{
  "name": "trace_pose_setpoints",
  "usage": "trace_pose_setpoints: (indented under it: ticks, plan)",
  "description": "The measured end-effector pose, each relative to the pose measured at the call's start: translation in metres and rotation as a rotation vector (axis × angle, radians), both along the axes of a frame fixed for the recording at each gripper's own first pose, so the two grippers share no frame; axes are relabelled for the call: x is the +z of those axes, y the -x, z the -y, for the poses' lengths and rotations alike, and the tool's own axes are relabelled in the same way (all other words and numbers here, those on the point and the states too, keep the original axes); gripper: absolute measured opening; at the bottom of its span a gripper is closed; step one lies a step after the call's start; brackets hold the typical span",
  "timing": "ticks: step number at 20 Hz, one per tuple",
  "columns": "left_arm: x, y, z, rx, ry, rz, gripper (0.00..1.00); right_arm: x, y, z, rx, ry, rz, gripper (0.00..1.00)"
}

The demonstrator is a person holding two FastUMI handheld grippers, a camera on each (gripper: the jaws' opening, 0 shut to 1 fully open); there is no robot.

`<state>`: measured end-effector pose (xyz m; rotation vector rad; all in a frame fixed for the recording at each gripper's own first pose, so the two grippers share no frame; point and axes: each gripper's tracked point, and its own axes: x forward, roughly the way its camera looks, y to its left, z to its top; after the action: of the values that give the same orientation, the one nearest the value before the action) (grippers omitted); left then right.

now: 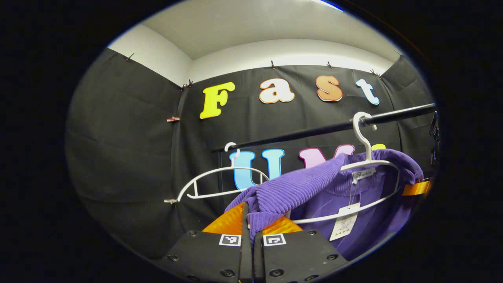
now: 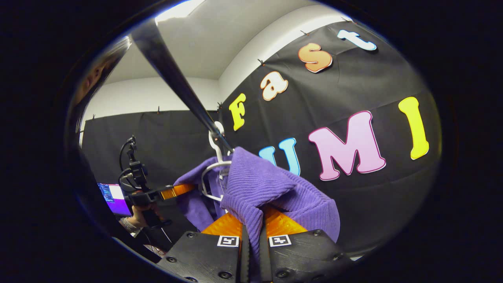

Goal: Grasp the clothes on the hanger with both hands and then place them into the laundry hamper below.

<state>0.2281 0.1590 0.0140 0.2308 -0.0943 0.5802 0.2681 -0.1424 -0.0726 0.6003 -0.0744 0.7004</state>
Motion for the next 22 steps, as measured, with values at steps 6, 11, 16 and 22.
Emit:
trace_pose_setpoints:
  ticks: [6,11,16,22]
  plan:
    - [0.019,-0.013,-0.02,-0.006,-0.056,0.0,0.06,0.031,-0.028,0.028,-0.106,-0.14,0.018,0.09]
    - [0.017,-0.025,-0.034,-0.034,-0.104,-0.045,0.06,0.047,-0.047,0.047,-0.202,-0.152,0.032,0.13]
    - [-0.029,-0.045,-0.047,-0.054,-0.11,-0.137,0.06,0.04,-0.074,0.068,-0.283,-0.272,-0.02,0.13]
    - [-0.07,-0.068,-0.056,-0.109,0.019,-0.139,0.06,0.034,-0.092,0.072,-0.271,-0.342,-0.063,0.13]
